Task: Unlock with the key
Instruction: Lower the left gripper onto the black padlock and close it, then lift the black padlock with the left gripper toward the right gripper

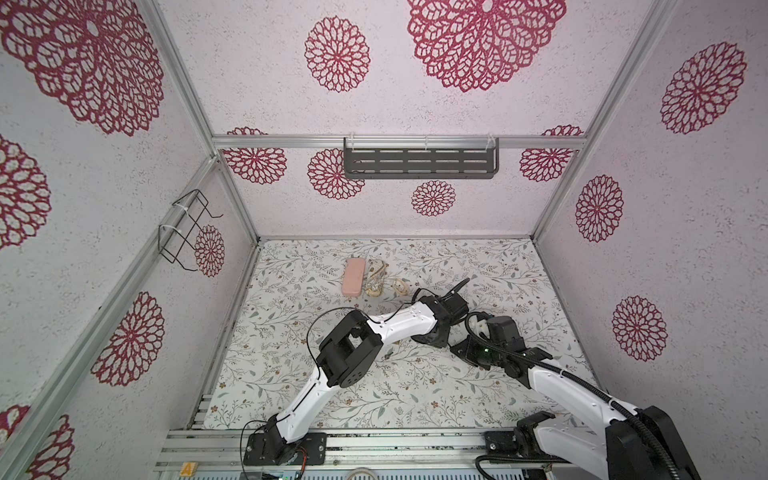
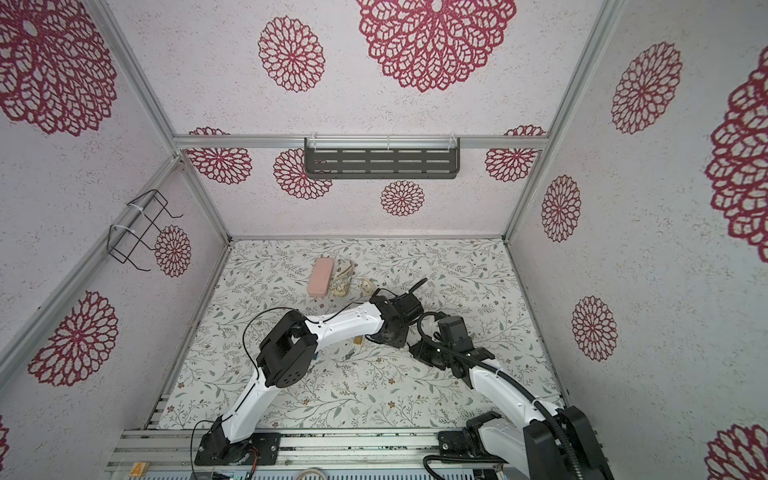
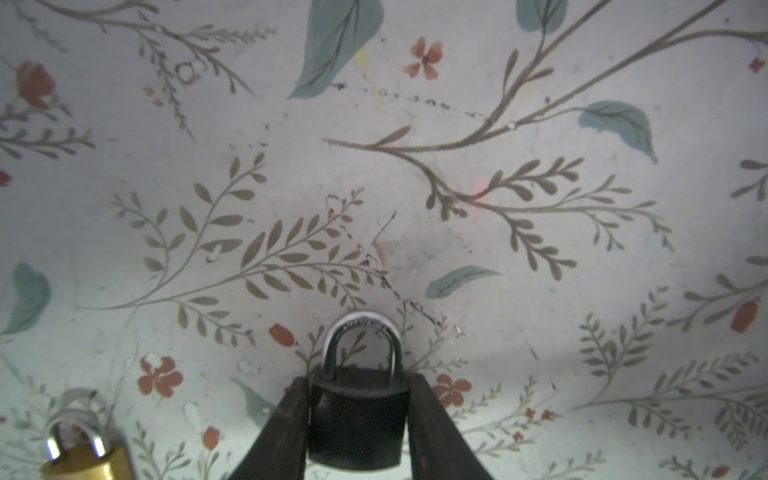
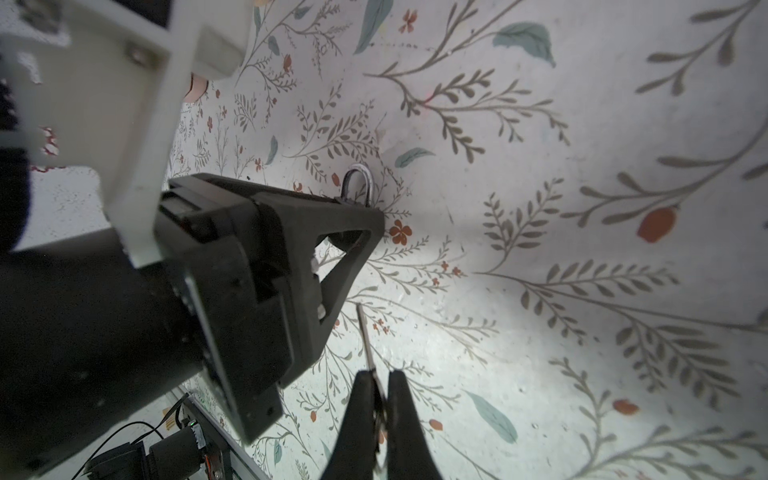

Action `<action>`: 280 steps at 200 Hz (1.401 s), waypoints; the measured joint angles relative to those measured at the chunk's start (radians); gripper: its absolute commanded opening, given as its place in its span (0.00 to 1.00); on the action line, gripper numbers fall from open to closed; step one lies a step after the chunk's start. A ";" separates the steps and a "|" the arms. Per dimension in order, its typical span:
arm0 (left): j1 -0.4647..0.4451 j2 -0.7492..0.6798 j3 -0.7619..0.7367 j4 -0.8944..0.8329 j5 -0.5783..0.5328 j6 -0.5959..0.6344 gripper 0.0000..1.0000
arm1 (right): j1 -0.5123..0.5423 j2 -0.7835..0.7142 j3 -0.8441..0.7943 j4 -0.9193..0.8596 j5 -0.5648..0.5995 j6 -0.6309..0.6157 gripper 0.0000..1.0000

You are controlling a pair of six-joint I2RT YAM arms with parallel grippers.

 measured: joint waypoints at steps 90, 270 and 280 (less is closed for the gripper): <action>0.014 -0.029 -0.043 0.039 0.001 -0.024 0.01 | 0.000 -0.005 0.023 -0.047 0.005 -0.003 0.00; 0.169 -0.540 -0.470 0.396 -0.024 -0.446 0.00 | 0.353 0.044 0.219 -0.108 0.424 0.044 0.00; 0.169 -0.547 -0.482 0.401 -0.026 -0.461 0.00 | 0.371 0.057 0.219 -0.068 0.445 0.047 0.00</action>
